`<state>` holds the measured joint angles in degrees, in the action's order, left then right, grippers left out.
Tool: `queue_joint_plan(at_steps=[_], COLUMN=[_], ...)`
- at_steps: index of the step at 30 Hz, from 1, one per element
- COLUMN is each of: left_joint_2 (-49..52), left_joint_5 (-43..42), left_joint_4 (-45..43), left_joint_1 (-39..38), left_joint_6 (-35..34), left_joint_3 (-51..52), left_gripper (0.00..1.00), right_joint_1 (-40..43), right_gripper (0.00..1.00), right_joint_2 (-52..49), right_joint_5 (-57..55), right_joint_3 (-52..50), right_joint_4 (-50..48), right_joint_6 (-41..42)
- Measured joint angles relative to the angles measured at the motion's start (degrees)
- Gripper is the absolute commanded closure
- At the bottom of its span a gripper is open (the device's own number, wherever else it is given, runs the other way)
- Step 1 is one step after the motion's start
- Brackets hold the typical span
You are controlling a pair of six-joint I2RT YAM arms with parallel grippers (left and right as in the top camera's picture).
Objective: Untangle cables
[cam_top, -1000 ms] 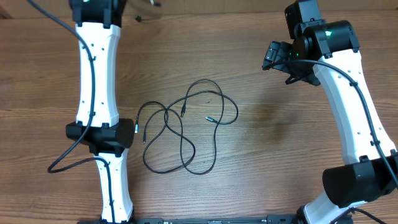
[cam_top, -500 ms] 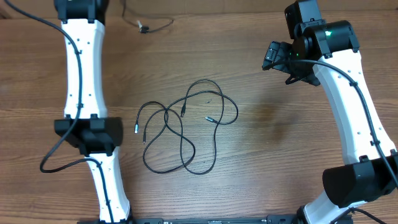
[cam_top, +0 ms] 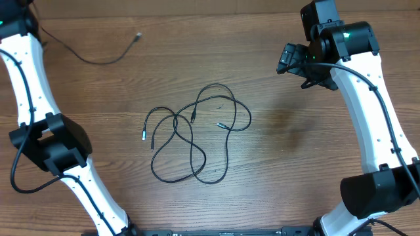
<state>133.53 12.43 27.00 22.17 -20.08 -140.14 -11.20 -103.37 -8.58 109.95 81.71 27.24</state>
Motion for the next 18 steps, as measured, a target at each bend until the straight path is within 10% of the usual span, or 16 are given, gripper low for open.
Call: queue_joint_plan(at_steps=[2, 4, 18], left_joint_2=[0.0, 0.0, 0.0], left_joint_5=[-0.4, -1.0, -14.3], left_joint_4=[0.0, 0.3, 10.9], left_joint_1=[1.0, 1.4, 0.0], left_joint_6=[0.6, 1.0, 2.3], left_joint_3=[2.6, 5.1, 16.1], left_gripper=[0.12, 0.03, 0.18], right_joint_1=[0.0, 0.0, 0.0], right_gripper=[0.0, 0.0, 0.0], right_joint_2=[0.0, 0.0, 0.0], right_joint_5=[0.0, 0.0, 0.0], right_joint_3=[0.0, 0.0, 0.0], right_joint_4=[0.0, 0.0, 0.0], right_joint_6=[0.0, 0.0, 0.0])
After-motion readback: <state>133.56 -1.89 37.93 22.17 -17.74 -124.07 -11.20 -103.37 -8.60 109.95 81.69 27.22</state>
